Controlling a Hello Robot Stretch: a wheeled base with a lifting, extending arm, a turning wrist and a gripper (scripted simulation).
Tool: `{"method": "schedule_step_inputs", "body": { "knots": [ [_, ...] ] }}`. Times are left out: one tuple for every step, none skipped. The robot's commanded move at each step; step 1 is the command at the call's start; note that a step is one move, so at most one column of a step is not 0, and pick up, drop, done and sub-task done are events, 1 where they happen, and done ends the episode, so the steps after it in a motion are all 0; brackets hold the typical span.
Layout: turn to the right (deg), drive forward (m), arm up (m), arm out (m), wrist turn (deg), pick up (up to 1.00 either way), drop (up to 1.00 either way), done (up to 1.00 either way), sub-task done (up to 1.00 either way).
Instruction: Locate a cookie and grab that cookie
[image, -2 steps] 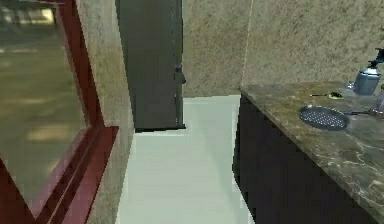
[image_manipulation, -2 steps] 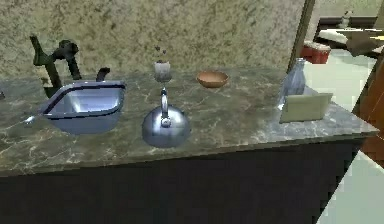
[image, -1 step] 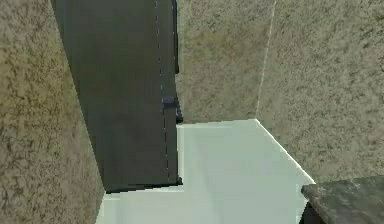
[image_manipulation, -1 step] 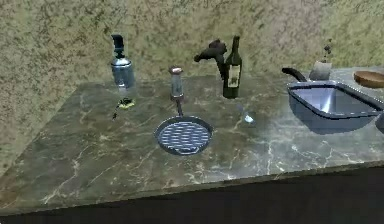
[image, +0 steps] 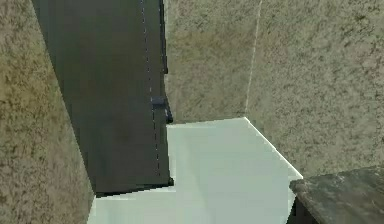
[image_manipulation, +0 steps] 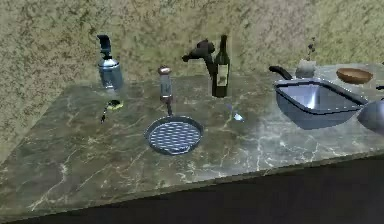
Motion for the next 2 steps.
{"method": "schedule_step_inputs", "body": {
  "knots": [
    [0.0,0.65,0.0,0.0,0.0,0.0,0.0,0.0,0.0],
    [30.0,0.0,0.0,0.0,0.0,0.0,0.0,0.0,0.0]
  ]
}}
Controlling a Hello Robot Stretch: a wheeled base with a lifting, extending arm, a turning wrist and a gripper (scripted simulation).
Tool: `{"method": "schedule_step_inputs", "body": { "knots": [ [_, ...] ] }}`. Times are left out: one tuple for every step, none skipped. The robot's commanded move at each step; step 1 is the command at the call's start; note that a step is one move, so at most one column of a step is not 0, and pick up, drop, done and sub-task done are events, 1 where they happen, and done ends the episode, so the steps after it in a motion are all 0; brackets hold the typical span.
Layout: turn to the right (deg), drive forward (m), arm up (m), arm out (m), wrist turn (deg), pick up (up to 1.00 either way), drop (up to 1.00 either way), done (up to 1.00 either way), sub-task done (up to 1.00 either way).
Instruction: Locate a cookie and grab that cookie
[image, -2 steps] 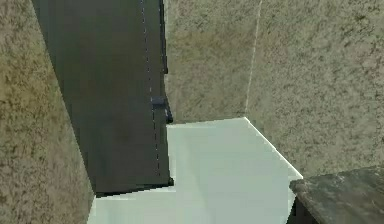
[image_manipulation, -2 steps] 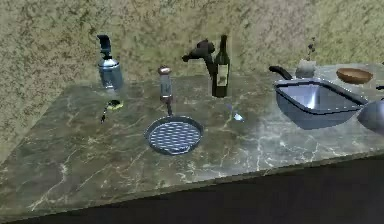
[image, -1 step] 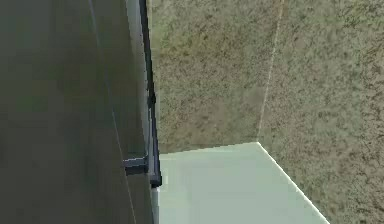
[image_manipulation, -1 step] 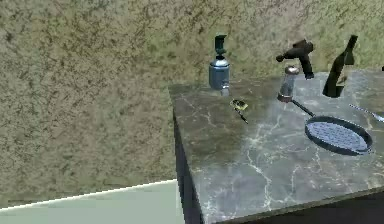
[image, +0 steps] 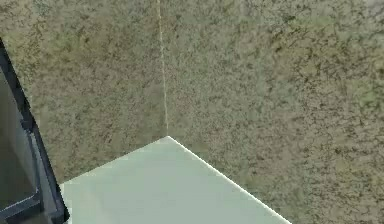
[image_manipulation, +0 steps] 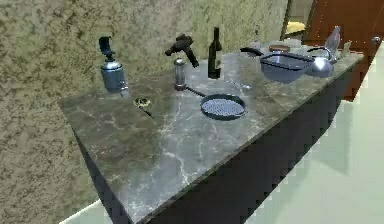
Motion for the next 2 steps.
{"method": "schedule_step_inputs", "body": {
  "knots": [
    [0.0,0.45,0.0,0.0,0.0,0.0,0.0,0.0,0.0],
    [45.0,0.0,0.0,0.0,0.0,0.0,0.0,0.0,0.0]
  ]
}}
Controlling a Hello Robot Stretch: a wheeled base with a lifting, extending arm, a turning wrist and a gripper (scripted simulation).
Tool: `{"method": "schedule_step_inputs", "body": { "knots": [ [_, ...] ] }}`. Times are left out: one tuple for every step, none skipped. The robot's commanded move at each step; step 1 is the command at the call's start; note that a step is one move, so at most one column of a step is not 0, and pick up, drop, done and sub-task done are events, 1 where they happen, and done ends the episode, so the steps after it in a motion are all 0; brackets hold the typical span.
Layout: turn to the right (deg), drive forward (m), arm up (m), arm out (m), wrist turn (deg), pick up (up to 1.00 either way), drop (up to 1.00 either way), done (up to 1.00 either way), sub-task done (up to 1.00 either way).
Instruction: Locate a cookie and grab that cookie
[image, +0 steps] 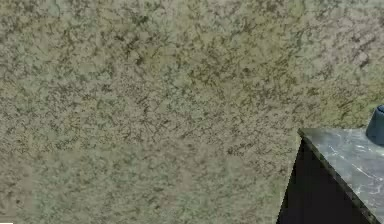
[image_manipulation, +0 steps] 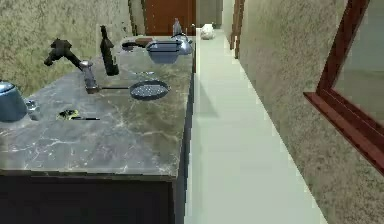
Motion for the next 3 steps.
{"method": "schedule_step_inputs", "body": {
  "knots": [
    [45.0,0.0,0.0,0.0,0.0,0.0,0.0,0.0,0.0],
    [39.0,0.0,0.0,0.0,0.0,0.0,0.0,0.0,0.0],
    [0.0,0.1,0.0,0.0,0.0,0.0,0.0,0.0,0.0]
  ]
}}
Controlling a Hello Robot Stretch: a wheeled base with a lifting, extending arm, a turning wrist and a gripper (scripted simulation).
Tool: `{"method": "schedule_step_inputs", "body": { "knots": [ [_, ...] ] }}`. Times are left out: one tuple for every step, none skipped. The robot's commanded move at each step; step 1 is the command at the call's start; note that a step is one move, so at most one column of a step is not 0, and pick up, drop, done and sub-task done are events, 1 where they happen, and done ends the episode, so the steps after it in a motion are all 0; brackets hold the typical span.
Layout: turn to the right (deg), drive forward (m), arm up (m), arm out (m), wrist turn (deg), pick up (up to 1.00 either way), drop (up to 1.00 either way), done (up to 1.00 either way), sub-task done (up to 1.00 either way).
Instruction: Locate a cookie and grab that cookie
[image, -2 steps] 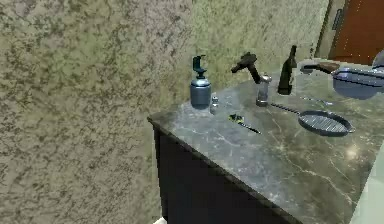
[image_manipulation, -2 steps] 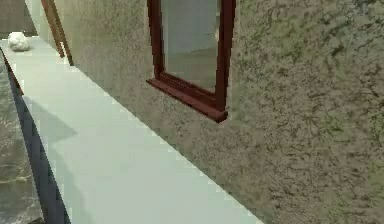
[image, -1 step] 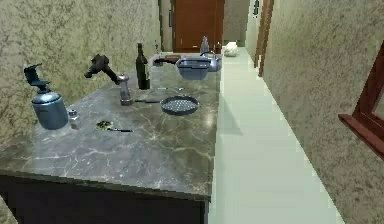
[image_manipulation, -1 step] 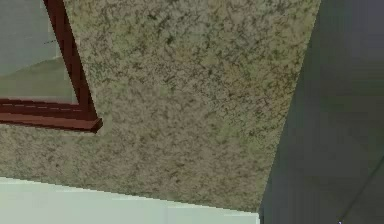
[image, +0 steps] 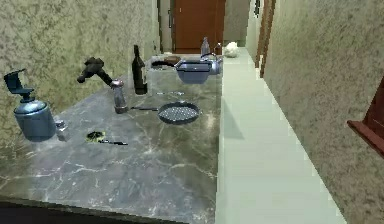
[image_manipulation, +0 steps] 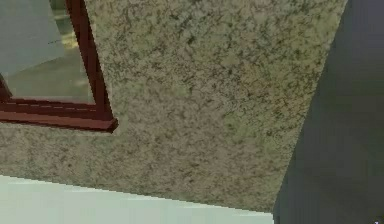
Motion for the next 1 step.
{"method": "schedule_step_inputs", "body": {
  "knots": [
    [-45.0,0.0,0.0,0.0,0.0,0.0,0.0,0.0,0.0]
  ]
}}
